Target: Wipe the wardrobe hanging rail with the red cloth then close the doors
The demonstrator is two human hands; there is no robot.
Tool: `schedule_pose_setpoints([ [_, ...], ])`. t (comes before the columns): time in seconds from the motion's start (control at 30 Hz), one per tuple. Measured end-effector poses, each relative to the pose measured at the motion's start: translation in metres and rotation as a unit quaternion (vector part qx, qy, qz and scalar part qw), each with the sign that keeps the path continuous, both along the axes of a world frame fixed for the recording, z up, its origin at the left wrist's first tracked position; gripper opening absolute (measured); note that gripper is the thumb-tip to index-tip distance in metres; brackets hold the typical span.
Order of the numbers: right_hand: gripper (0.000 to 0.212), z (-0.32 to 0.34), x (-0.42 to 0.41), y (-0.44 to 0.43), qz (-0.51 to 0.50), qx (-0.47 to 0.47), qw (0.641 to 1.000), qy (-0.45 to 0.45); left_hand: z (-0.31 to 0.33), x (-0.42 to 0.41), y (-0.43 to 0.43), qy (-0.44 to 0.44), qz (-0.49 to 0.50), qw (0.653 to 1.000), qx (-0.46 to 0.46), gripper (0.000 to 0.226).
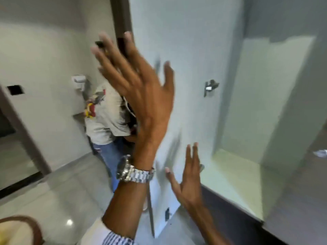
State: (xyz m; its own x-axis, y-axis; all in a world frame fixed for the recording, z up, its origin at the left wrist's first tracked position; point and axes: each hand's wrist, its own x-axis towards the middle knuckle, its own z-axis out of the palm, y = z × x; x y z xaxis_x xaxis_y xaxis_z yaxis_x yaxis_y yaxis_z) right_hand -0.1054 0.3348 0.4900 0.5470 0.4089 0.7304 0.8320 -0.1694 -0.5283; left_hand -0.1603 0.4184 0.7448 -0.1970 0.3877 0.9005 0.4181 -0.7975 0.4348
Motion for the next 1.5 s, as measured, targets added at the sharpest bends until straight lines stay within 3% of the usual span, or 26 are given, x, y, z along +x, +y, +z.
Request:
schedule_pose_setpoints([
  [0.03, 0.095, 0.004, -0.02, 0.022, 0.026, -0.001, 1.0, -0.018, -0.004, -0.014, 0.02, 0.031, -0.016, 0.998, -0.059, 0.09],
  [0.07, 0.096, 0.008, -0.039, 0.041, 0.035, -0.005, 0.999, -0.029, -0.007, -0.022, 0.035, 0.059, -0.107, 0.986, -0.112, 0.091],
  [0.13, 0.085, 0.018, -0.065, 0.072, -0.005, -0.003, 1.0, -0.017, -0.013, -0.028, 0.047, 0.068, -0.346, 0.919, -0.179, 0.067],
  [0.2, 0.078, 0.025, -0.076, 0.09, -0.07, 0.0, 0.998, 0.009, -0.013, -0.03, 0.043, 0.04, -0.419, 0.886, -0.194, 0.049],
  [0.33, 0.085, 0.009, -0.063, 0.057, -0.107, 0.044, 0.992, -0.047, -0.017, -0.02, 0.0, 0.038, -0.384, 0.917, -0.102, 0.037],
  [0.4, 0.069, -0.009, -0.044, 0.008, -0.124, 0.109, 0.986, 0.014, -0.031, -0.007, -0.036, 0.036, -0.379, 0.924, -0.034, 0.033],
  [0.43, 0.06, -0.014, -0.031, -0.019, -0.151, 0.121, 0.98, 0.047, -0.037, 0.003, -0.059, 0.039, -0.392, 0.919, 0.007, 0.033],
  [0.5, 0.051, -0.018, -0.003, -0.07, -0.235, 0.116, 0.965, 0.016, -0.049, 0.027, -0.098, 0.047, -0.423, 0.9, 0.09, 0.031],
  [0.6, 0.056, -0.012, 0.064, -0.135, -0.367, 0.096, 0.921, -0.081, -0.054, 0.098, -0.145, 0.041, -0.479, 0.852, 0.205, 0.031],
  [0.67, 0.063, 0.0, 0.112, -0.171, -0.403, 0.074, 0.907, -0.098, -0.053, 0.153, -0.172, 0.05, -0.507, 0.823, 0.252, 0.032],
  [0.9, 0.072, 0.001, 0.238, -0.232, -0.491, -0.035, 0.844, -0.212, -0.069, 0.3, -0.21, 0.023, -0.557, 0.774, 0.3, 0.056],
  [1.13, 0.075, -0.013, 0.289, -0.228, -0.512, -0.021, 0.833, -0.21, -0.074, 0.351, -0.212, 0.023, -0.507, 0.806, 0.304, 0.059],
  [1.27, 0.071, -0.009, 0.296, -0.224, -0.572, -0.062, 0.791, -0.21, -0.071, 0.362, -0.212, 0.048, -0.498, 0.811, 0.303, 0.06],
  [1.3, 0.07, -0.005, 0.291, -0.222, -0.576, -0.082, 0.79, -0.195, -0.071, 0.362, -0.212, 0.053, -0.495, 0.811, 0.306, 0.06],
  [1.37, 0.064, 0.005, 0.264, -0.211, -0.537, -0.063, 0.827, -0.153, -0.07, 0.357, -0.212, 0.062, -0.491, 0.812, 0.31, 0.059],
  [1.43, 0.052, 0.022, 0.239, -0.225, -0.412, 0.113, 0.901, -0.077, -0.067, 0.352, -0.211, 0.07, -0.5, 0.805, 0.312, 0.06],
  [1.47, 0.05, 0.041, 0.228, -0.245, -0.329, 0.204, 0.921, -0.046, -0.067, 0.35, -0.212, 0.079, -0.5, 0.804, 0.312, 0.06],
  [1.5, 0.05, 0.066, 0.213, -0.268, -0.272, 0.287, 0.918, -0.035, -0.065, 0.346, -0.212, 0.089, -0.497, 0.805, 0.311, 0.062],
])
